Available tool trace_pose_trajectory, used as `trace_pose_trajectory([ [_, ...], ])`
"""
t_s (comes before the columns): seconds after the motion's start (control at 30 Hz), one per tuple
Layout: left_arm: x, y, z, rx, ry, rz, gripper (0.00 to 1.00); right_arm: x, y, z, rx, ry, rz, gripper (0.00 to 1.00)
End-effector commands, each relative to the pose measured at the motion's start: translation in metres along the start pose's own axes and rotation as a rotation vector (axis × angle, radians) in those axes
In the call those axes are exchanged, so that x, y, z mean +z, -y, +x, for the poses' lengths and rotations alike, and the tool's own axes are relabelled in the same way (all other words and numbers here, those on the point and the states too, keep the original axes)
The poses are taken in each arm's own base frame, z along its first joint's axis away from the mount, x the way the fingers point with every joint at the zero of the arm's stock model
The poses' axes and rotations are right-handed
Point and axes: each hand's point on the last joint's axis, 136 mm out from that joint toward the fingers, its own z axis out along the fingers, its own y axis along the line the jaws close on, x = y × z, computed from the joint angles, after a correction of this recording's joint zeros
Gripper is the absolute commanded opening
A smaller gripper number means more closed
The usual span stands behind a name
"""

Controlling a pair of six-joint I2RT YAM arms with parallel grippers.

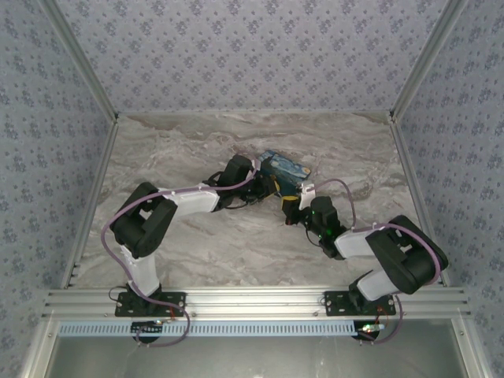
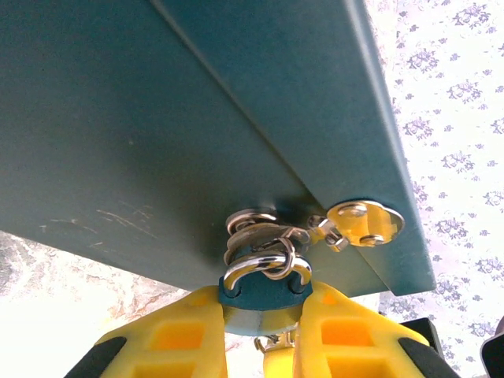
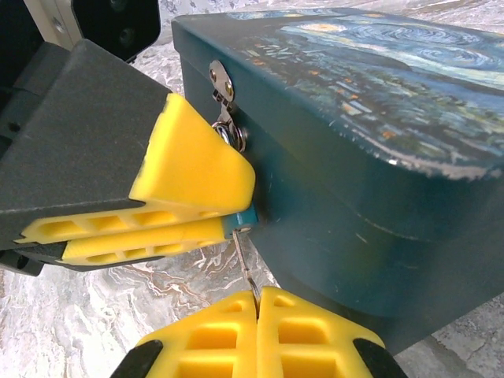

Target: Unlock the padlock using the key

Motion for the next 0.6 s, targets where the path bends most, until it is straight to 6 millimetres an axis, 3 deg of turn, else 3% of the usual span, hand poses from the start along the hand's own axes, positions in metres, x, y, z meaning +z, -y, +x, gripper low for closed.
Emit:
trace_pose_trajectory([
  [0.0, -0.012, 0.0295, -0.0044, 0.034, 0.028, 0.081, 0.12, 0.0049, 0.0032, -0.0098, -0.009, 0.027, 0.019, 0.0],
  [0.57, -0.0109, 0.0291, -0.0042, 0.029, 0.026, 0.083, 0.12, 0.0103, -0.0003, -0.0106, -0.003, 0.023, -0.003, 0.0],
])
